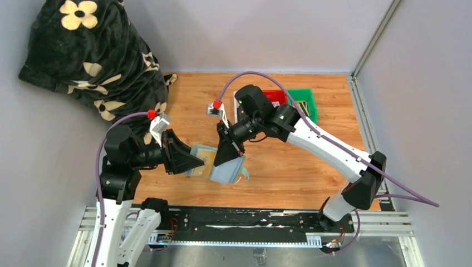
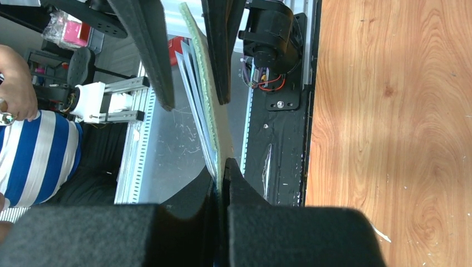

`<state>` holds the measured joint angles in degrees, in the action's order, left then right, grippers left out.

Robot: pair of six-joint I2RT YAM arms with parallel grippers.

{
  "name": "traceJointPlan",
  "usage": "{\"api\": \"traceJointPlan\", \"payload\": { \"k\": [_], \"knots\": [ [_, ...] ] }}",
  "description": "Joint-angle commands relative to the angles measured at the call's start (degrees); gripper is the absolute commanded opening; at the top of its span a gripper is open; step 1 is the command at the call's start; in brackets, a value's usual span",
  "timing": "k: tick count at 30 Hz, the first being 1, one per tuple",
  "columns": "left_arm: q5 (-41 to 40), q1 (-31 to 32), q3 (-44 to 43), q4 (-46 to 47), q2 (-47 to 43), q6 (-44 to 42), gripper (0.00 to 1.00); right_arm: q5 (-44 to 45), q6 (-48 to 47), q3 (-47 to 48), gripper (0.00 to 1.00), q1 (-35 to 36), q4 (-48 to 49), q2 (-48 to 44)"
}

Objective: Take the credit cards out of the card holder
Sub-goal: Remove the credit card from the card holder.

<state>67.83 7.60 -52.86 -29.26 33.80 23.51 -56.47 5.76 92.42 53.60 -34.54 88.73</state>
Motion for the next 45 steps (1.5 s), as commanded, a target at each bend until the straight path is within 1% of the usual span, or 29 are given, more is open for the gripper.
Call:
{"api": "traceJointPlan", "payload": {
  "k": [1,6,8,9,11,16,19,20,21,22,23,25,27,28,31,33,35,38,41,42,43,45],
  "knots": [
    [1.96,0.14,1.53,-0.27,-1.14,-0.05,0.35,-0.81,-2.51,4.23,0.0,1.39,-3.46,0.54],
    [1.95,0.09,2.32,-0.27,-1.46,-0.13,0.26,-1.03,-3.37,5.97,0.0,1.67,-4.44,0.83],
    [1.95,0.05,2.48,-0.32,-1.46,-0.11,0.25,-1.4,-3.62,6.22,0.0,1.68,-4.5,0.67],
    [1.88,0.13,2.56,-0.36,-1.46,0.14,0.25,-1.41,-3.68,6.24,0.0,1.77,-4.48,0.56],
    [1.82,0.13,2.8,-0.4,-1.61,0.84,0.33,-1.45,-3.82,6.41,0.0,1.77,-4.48,0.49],
    [2.59,0.14,3.0,-0.45,-1.85,2.07,0.33,-1.88,-4.17,6.67,0.0,1.94,-4.41,0.65],
    [2.97,0.14,3.18,-0.37,-2.16,2.23,0.27,-2.12,-4.25,6.93,0.0,2.02,-4.4,0.81],
    [3.23,0.14,3.2,-0.43,-2.16,2.23,0.22,-2.15,-4.26,7.09,0.0,2.03,-4.44,0.89],
    [3.54,0.14,3.26,-0.41,-2.16,2.24,0.15,-2.16,-4.24,7.25,0.0,2.1,-4.39,1.04],
    [3.6,0.14,3.21,-0.44,-2.16,2.2,0.12,-2.07,-4.26,7.51,0.0,2.12,-4.39,1.08],
    [3.64,0.14,3.2,-0.41,-2.11,2.01,0.06,-1.74,-4.08,7.77,0.02,2.11,-4.32,1.25],
    [3.23,0.14,2.93,-0.45,-2.03,1.5,0.0,-1.02,-3.57,7.83,0.11,2.03,-3.48,1.16],
    [1.75,0.14,2.35,-0.42,-1.71,1.2,0.0,-0.22,-2.67,7.14,0.23,1.88,-1.67,0.38],
    [0.89,0.14,1.85,-0.37,-1.5,0.99,0.0,0.17,-2.26,6.53,0.33,1.59,-0.73,-0.06],
    [-0.82,0.14,0.52,-0.38,-0.59,0.84,0.0,1.11,0.3,3.83,0.46,-0.15,3.67,-2.53],
    [-1.38,0.14,-0.15,-0.21,0.06,0.96,0.0,2.55,2.67,0.44,0.5,-2.95,7.24,-5.04],
    [-2.16,0.14,-0.16,1.53,0.37,2.72,0.0,4.68,5.82,-2.92,0.51,-6.01,11.49,-8.2],
    [-4.51,0.14,1.29,7.75,-0.35,8.85,0.0,8.89,12.0,-8.66,0.52,-10.44,18.86,-13.67],
    [-8.23,0.14,3.14,14.07,-1.58,14.6,0.0,13.05,16.64,-14.05,0.53,-11.44,26.25,-19.75],
    [-9.11,0.14,3.46,15.34,-1.77,16.1,0.0,12.21,18.14,-15.93,0.53,-11.42,28.71,-20.98],
    [-10.14,0.14,3.73,16.88,-1.8,17.52,0.0,10.93,22.57,-18.02,0.53,-11.36,34.63,-21.9],
    [-10.69,0.14,3.97,18.63,-1.49,19.82,0.0,8.34,28.67,-21.58,0.52,-10.64,42.66,-22.61]
  ]
}}
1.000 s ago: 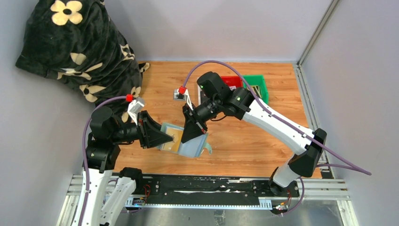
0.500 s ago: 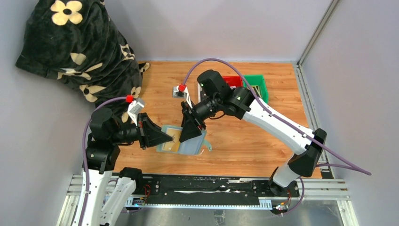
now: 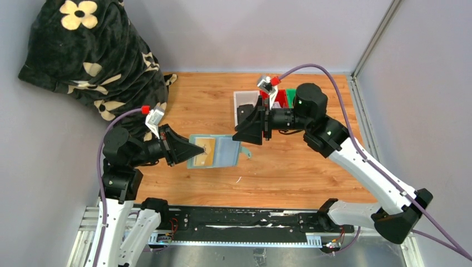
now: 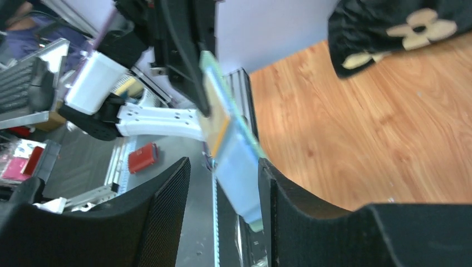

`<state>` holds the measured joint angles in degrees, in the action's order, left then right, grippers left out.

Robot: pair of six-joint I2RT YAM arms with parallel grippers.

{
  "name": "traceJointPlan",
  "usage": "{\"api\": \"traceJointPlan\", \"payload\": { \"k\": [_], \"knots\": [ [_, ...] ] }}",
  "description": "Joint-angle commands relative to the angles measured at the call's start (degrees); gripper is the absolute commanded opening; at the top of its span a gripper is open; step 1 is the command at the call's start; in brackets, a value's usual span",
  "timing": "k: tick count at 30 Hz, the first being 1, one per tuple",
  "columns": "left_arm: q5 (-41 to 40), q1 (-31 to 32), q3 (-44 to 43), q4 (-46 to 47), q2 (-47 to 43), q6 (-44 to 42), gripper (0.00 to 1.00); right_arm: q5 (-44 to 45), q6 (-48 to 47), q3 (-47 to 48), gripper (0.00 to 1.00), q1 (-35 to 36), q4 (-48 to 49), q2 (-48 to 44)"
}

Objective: Take the credit cards out of the card holder
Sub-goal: Remove the credit card from the card holder.

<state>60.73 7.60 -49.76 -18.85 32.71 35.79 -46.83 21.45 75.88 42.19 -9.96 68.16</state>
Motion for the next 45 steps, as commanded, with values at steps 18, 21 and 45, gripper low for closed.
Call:
{"api": "traceJointPlan", "payload": {
  "k": [18,21,45],
  "knots": [
    [-0.22,0.14,0.13,12.0,-0.58,12.82,0.0,-1.0,15.4,-8.86,0.45,8.17,20.83,4.31],
    [-0.18,0.14,0.19,12.67,-0.54,13.46,0.0,-0.81,15.71,-9.08,0.45,8.43,21.37,4.73],
    [-2.5,0.14,1.5,9.35,-2.15,9.36,0.01,1.67,28.21,-8.34,0.12,11.33,40.69,13.82]
  ]
}}
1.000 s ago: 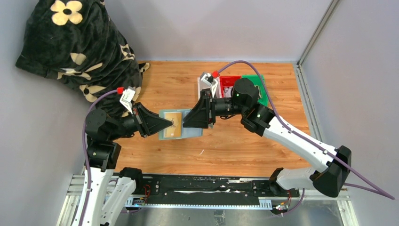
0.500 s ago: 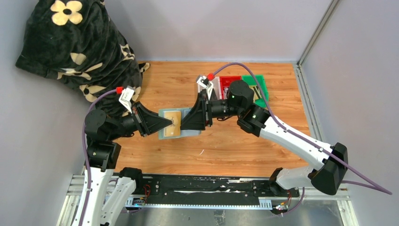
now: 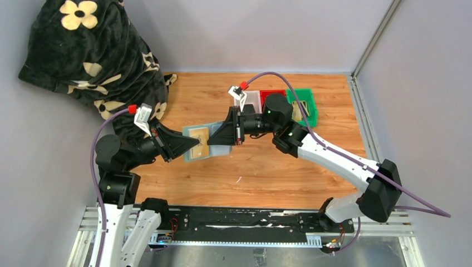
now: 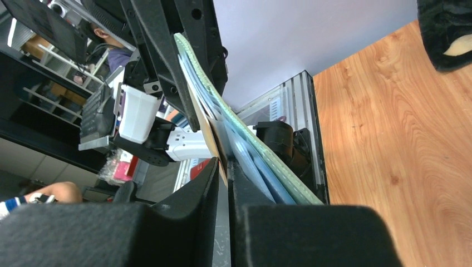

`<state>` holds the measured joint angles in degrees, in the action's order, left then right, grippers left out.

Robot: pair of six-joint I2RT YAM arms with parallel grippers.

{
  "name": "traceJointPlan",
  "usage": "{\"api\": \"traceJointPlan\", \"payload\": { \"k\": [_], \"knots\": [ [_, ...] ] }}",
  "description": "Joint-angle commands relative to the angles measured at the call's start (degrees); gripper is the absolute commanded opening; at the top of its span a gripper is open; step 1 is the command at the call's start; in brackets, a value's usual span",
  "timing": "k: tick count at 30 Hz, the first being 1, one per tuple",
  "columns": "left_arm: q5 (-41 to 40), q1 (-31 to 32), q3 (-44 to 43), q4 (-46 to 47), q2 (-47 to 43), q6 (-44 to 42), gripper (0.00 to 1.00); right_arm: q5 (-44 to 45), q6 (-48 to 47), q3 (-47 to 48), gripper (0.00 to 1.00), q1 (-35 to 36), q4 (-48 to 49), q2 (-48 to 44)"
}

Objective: Take the credit cards out of the card holder
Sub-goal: Remove the credit card from the card holder.

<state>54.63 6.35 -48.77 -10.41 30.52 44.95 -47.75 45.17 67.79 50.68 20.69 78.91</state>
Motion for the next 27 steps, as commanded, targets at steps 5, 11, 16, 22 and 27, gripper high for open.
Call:
{"api": "traceJointPlan", "payload": {
  "k": [5,11,16,22,27],
  "knots": [
    [3.62,1.38,0.57,0.25,-0.64,-0.59,0.03,3.98,3.44,-1.2,0.0,2.61,8.86,2.55],
    [4.12,1.38,0.1,0.71,-0.49,-0.35,0.05,2.54,4.86,-5.68,0.0,1.7,13.16,0.24],
    [4.19,1.38,0.06,1.48,-0.29,0.67,0.01,1.01,8.42,-10.33,0.0,0.59,20.08,-2.27],
    [3.6,1.38,0.36,2.45,-0.33,1.87,0.0,1.0,10.11,-10.39,0.26,1.42,23.3,-1.26],
    [2.95,1.38,0.0,2.37,-0.55,2.07,0.0,6.51,3.16,-7.01,0.36,3.3,11.29,-1.34]
  ]
}}
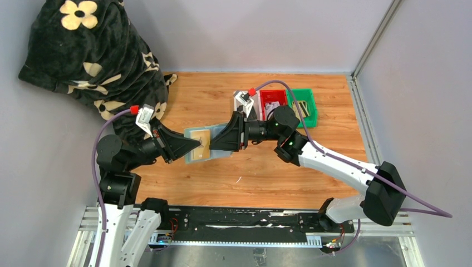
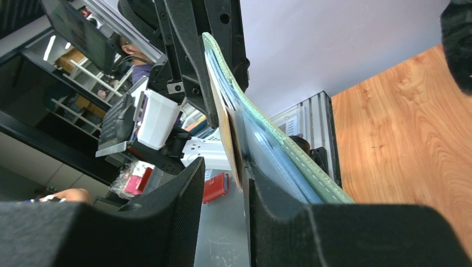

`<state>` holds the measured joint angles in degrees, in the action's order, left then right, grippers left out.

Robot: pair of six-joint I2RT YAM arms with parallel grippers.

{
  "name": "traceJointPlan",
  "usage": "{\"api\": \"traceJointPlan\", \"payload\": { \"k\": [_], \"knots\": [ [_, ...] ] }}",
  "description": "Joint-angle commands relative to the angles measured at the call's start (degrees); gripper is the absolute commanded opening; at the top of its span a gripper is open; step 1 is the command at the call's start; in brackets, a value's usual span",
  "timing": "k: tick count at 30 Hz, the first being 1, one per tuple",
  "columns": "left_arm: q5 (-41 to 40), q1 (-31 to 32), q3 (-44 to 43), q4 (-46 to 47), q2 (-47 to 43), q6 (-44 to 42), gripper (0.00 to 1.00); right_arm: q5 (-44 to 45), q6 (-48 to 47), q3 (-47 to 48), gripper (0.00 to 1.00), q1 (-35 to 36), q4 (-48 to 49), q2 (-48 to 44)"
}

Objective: Take the credit cards out of the card holder
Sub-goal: Remove the credit card from the card holder.

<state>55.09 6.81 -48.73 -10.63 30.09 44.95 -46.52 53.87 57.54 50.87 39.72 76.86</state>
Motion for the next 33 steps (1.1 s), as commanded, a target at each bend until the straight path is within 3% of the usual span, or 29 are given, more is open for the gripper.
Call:
{"api": "traceJointPlan", "payload": {
  "k": [1,7,11,21,33],
  "knots": [
    [2.35,0.93,-0.05,2.49,-0.08,2.07,0.0,6.42,-7.38,3.99,0.37,3.7,-9.69,0.56],
    [1.1,0.93,-0.05,2.36,0.02,1.86,0.0,17.92,-12.24,5.27,0.21,6.65,-15.7,-0.2],
    [0.43,0.93,-0.05,1.93,0.16,1.4,0.0,21.31,-12.65,5.19,0.19,8.17,-14.92,-0.39],
    [0.59,0.93,-1.17,0.48,0.41,0.21,0.06,13.68,-9.29,0.04,0.0,7.67,-1.78,-2.47],
    [2.71,0.93,-2.57,0.51,0.59,1.15,0.13,9.6,3.61,-10.93,0.0,3.19,17.7,-2.99]
  ]
}}
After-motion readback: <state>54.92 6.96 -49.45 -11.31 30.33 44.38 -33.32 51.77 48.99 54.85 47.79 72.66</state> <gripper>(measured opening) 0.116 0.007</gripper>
